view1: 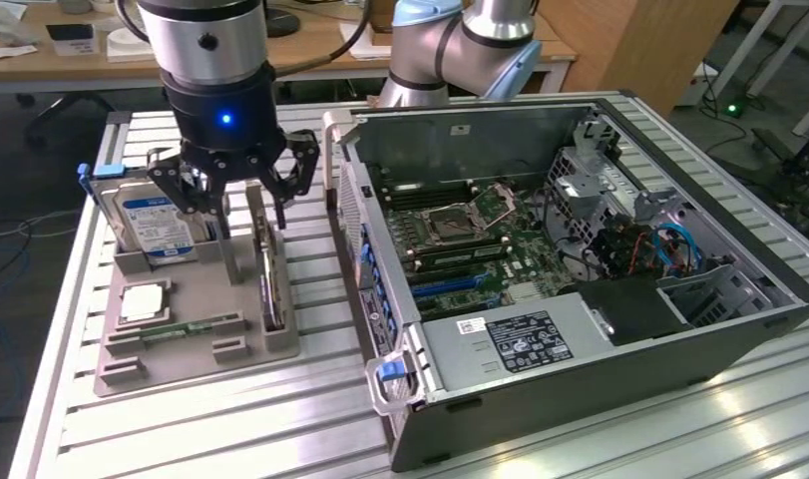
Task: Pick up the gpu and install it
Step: 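Pick up the gpu and move the gpu toward the slot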
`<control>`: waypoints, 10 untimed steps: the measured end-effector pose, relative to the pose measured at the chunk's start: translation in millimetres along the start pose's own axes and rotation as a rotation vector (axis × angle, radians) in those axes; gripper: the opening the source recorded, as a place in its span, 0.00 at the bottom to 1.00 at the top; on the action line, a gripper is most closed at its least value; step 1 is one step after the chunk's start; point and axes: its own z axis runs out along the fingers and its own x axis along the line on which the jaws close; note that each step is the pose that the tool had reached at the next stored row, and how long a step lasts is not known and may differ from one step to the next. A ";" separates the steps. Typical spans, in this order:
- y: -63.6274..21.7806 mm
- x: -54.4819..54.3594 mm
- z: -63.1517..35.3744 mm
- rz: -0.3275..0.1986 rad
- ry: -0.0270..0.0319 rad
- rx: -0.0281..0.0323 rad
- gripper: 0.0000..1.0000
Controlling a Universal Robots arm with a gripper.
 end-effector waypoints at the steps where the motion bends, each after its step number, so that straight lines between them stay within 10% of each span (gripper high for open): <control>1: -0.1 0.0 1.4 0.000 0.0000 0.0000 0.59; 10: -0.7 0.4 17.4 0.000 0.0000 0.0000 0.59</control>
